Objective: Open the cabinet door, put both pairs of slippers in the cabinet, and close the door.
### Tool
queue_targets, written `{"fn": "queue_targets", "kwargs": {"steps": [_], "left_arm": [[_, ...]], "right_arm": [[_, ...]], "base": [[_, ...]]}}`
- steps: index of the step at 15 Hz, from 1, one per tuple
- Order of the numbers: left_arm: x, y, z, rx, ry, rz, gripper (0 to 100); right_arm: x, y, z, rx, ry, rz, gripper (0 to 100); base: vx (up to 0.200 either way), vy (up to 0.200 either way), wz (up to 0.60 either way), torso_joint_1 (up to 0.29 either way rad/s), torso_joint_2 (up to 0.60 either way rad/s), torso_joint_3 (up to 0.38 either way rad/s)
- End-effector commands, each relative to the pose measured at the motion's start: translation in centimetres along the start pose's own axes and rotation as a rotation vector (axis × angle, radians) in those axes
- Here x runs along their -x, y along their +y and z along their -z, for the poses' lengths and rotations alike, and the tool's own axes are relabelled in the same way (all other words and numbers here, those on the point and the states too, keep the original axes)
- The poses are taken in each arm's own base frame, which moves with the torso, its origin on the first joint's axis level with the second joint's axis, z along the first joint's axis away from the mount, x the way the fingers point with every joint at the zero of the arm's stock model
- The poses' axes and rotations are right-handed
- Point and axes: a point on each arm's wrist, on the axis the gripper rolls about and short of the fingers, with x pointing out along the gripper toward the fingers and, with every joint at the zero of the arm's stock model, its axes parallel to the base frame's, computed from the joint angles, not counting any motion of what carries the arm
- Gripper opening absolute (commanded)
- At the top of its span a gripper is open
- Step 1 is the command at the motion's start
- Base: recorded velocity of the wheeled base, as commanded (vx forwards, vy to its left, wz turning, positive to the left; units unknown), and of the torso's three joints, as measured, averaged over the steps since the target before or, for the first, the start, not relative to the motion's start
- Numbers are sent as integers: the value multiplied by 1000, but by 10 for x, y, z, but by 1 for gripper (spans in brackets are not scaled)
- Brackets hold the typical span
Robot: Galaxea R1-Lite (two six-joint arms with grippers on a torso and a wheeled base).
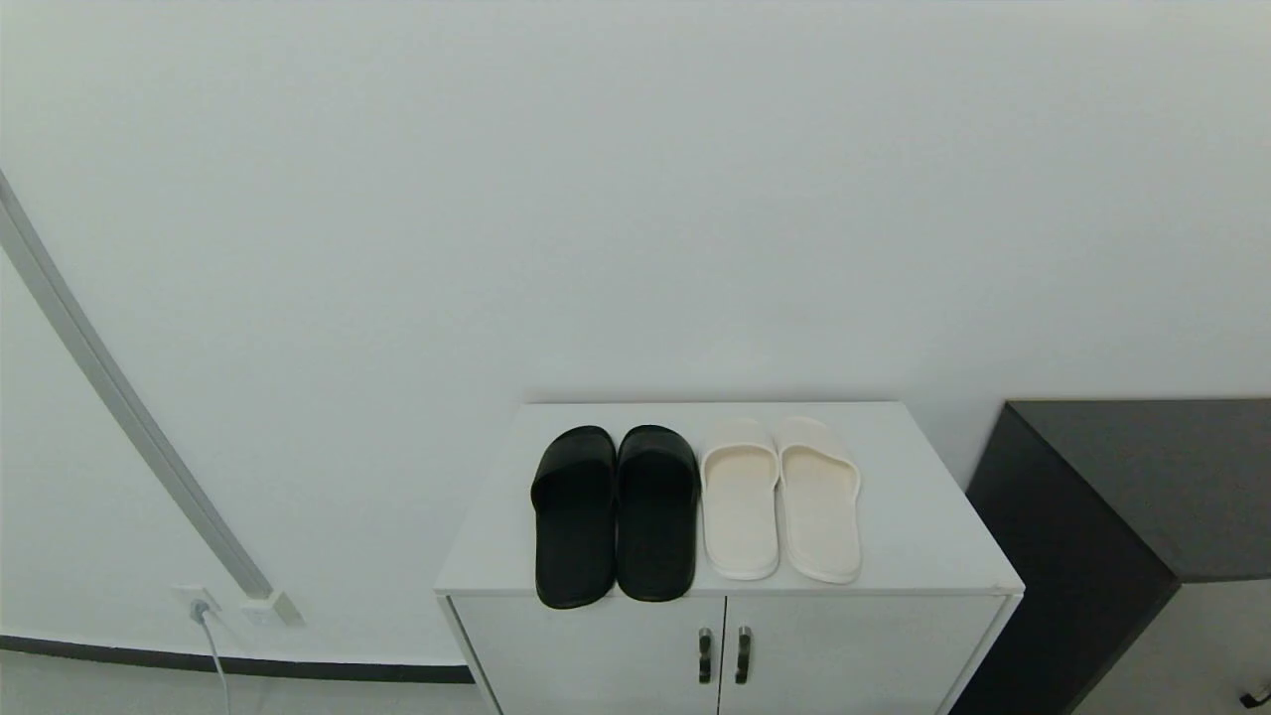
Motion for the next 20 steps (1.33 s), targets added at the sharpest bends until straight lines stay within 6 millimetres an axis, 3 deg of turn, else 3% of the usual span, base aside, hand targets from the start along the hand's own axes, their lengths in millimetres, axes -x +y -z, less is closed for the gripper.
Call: {"fn": "queue_targets", "kwargs": {"steps": [1, 6, 7, 8, 9, 10, 11, 15, 20], "left_arm": [[0, 0, 0, -1, 1, -1, 0], [0, 0, 0, -1, 1, -1, 0], [0, 0, 0, -2, 3, -1, 0], [0, 0, 0, -1, 3, -1, 0], [0, 0, 0, -1, 3, -1, 0], [0, 0, 0, 1, 3, -1, 0], [0, 0, 0, 1, 1, -1, 0], [0, 0, 0, 1, 1, -1, 0], [0, -1, 0, -42, 3, 39, 0]], "right_arm": [[0, 0, 0, 0, 3, 0, 100], [-6, 0, -8, 10, 59, -6, 100], [-6, 0, -39, -27, 11, -14, 100], [-18, 0, -89, -114, 22, -25, 100], [-28, 1, -92, -98, 79, -34, 100], [-58, 2, -81, -43, 277, -68, 100], [-76, 4, -74, -44, 350, -118, 100], [-132, 31, -67, -94, 462, -262, 100], [-191, 115, -57, -126, 448, -271, 100]], "base": [[0, 0, 0, 0, 0, 0], [0, 0, 0, 0, 0, 0], [0, 0, 0, 0, 0, 0], [0, 0, 0, 0, 0, 0], [0, 0, 0, 0, 0, 0], [0, 0, 0, 0, 0, 0], [0, 0, 0, 0, 0, 0], [0, 0, 0, 0, 0, 0], [0, 0, 0, 0, 0, 0]]}}
